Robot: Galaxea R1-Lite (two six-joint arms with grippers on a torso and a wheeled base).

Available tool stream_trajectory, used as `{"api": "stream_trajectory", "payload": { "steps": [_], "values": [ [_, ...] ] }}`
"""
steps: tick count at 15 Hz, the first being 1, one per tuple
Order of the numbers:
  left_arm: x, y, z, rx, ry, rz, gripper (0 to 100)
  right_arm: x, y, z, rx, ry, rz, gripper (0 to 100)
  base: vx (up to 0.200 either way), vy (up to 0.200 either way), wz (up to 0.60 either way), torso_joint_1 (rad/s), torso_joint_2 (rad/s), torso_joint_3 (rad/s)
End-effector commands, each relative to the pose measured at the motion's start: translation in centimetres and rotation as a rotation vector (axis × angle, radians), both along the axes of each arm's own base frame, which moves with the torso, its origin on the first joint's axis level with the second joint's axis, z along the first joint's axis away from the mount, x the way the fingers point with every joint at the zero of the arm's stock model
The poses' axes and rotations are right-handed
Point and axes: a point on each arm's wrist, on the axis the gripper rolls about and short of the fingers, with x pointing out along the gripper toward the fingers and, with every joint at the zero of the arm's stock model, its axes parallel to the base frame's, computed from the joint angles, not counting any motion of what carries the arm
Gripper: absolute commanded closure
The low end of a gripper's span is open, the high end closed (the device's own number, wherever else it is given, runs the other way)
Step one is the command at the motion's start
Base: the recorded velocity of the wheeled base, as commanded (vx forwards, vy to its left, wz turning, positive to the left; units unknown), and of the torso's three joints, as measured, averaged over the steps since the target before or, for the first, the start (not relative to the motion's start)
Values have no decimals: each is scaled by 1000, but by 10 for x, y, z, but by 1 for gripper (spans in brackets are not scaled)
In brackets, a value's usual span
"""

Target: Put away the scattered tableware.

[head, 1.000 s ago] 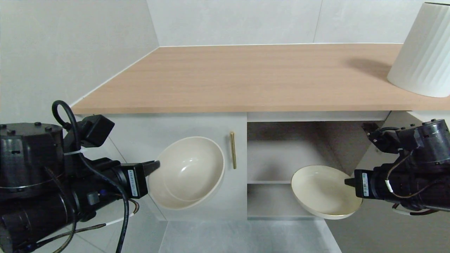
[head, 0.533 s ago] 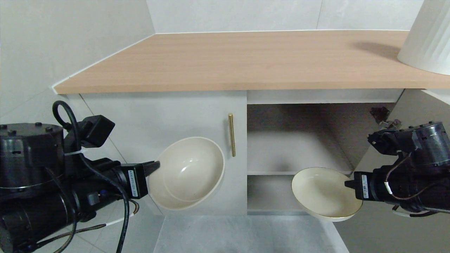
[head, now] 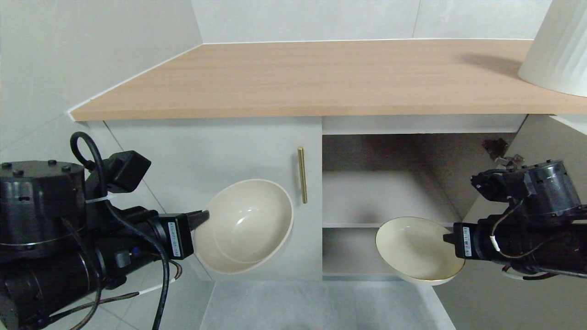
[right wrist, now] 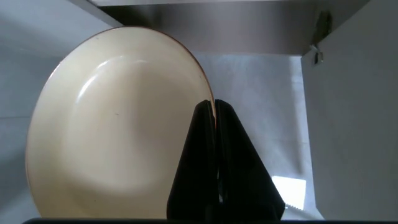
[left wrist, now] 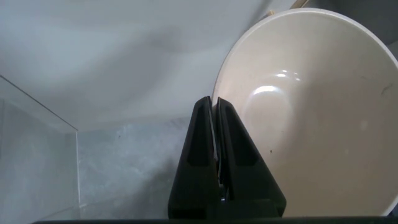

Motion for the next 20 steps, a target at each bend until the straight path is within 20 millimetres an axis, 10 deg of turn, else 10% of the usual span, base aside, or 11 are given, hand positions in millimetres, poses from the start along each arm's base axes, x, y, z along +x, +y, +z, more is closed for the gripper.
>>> {"api": "stream_trajectory", "payload": {
  "steps": [1, 8, 20],
  "values": [
    [0, 0, 0, 0, 2, -1, 100, 21, 9, -26, -43, 39, -21, 100, 0, 0, 0, 0, 0, 0],
    [0, 0, 0, 0, 0, -1, 100, 96, 28, -90, -25, -62, -83, 100, 0, 0, 0, 0, 0, 0],
    [8, -11, -14, 28, 55, -27, 100, 186, 26, -117, -79, -180, -318, 100, 0, 0, 0, 0, 0, 0]
  ]
}}
